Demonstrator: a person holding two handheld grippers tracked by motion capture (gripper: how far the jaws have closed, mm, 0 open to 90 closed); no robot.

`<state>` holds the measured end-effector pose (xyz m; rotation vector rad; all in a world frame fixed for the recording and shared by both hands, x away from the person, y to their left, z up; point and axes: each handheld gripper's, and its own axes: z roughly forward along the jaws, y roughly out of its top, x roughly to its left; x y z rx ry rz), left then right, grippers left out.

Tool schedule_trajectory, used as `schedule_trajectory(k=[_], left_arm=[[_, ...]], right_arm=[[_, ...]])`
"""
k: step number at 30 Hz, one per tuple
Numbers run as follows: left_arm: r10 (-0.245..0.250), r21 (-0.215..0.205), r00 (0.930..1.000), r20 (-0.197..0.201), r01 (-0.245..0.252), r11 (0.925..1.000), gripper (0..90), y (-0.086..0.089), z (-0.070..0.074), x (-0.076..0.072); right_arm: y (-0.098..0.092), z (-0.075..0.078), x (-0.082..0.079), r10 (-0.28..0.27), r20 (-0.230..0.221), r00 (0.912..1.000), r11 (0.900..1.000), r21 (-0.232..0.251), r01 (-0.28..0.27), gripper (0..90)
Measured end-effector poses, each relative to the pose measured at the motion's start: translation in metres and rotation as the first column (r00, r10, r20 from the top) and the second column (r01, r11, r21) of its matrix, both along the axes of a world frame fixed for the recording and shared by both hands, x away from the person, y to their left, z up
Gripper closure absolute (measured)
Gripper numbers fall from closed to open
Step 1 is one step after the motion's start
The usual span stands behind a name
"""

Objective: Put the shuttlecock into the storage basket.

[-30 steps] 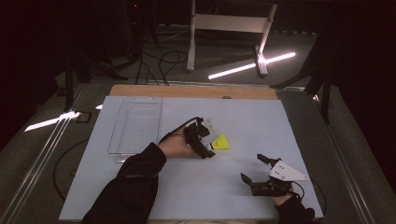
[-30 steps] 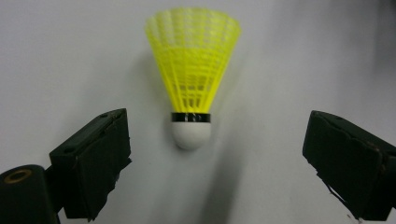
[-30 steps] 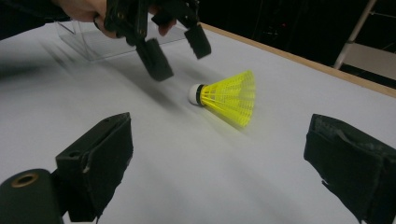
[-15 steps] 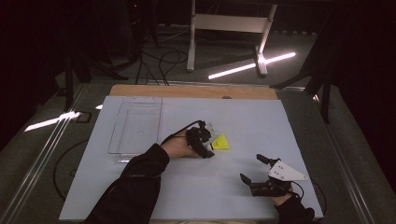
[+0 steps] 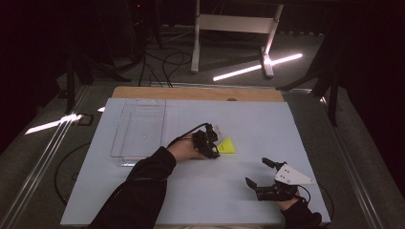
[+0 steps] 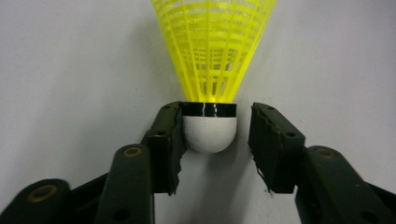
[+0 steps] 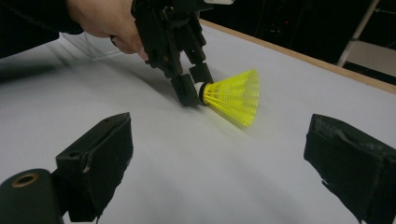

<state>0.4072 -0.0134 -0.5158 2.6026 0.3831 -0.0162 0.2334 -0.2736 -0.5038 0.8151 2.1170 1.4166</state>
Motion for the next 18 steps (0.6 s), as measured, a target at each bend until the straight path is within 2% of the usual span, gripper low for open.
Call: schedule_trajectory(k=[3,6,10,11,12,18], left_arm=[[0.003,0.009,1.0000,0.001,-0.003,1.0000,58.2,-0.0017,0.0005,0.0010],[0.004,0.026,1.0000,-0.005,-0.004,0.9996,64.4,-0.0031,0.0016,0.0030],[0.003,0.044,0.9998,-0.018,-0.003,0.9990,65.3,-0.0052,0.0032,0.0047],[0.003,0.044,0.9998,-0.018,-0.003,0.9990,65.5,-0.0052,0.0032,0.0047],[-0.001,0.040,0.9994,-0.034,0.002,0.9992,65.6,-0.0058,0.0034,0.0046],[-0.018,0.047,0.9985,-0.051,0.021,0.9987,65.9,-0.0070,0.0079,0.0038]], right_arm=[[-0.0002,0.0000,0.0000,0.000,0.001,1.0000,1.000,0.000,0.000,8.1],[0.0000,0.0000,0.0000,0.000,0.000,1.0000,1.000,-0.002,0.000,8.1],[-0.0002,0.0000,0.0001,0.001,0.001,1.0000,1.000,-0.001,-0.001,8.1],[-0.0002,0.0000,0.0001,0.001,0.001,1.0000,1.000,-0.001,-0.001,8.1],[-0.0001,0.0000,0.0001,0.000,0.000,1.0000,1.000,-0.001,0.000,8.1],[-0.0005,0.0001,0.0001,-0.001,0.000,1.0000,1.000,0.001,0.001,8.1]])
